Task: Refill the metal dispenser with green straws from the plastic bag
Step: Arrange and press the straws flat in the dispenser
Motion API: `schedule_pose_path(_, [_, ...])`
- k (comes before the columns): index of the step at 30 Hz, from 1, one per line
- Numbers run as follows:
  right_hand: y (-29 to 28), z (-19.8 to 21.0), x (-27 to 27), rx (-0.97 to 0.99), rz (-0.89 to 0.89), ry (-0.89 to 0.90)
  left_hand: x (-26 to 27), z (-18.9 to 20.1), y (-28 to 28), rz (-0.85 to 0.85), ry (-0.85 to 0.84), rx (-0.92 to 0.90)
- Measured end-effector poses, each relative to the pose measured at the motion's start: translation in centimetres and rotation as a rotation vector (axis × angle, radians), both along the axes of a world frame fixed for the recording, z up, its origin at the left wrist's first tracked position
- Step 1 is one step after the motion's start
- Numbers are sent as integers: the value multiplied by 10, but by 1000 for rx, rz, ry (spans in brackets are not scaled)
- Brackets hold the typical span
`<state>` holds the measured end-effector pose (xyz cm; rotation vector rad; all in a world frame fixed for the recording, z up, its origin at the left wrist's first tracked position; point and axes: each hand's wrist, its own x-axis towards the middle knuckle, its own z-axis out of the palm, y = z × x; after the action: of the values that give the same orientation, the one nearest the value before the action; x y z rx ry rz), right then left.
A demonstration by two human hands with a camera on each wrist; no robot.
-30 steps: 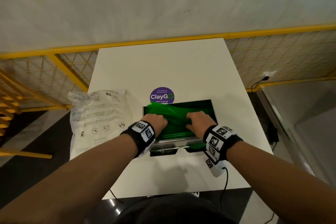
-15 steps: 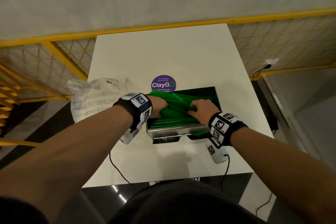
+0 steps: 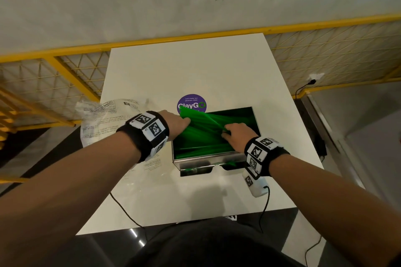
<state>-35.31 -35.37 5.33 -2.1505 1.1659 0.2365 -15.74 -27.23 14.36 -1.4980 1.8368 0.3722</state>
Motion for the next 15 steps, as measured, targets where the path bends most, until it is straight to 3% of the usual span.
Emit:
schedule_pose_path(9, [0, -4, 1, -41, -11, 29, 48, 22, 26, 136, 21, -68])
schedule_pose_path(15, [-1, -5, 1, -65, -2, 24, 75, 32, 54, 246, 123, -108])
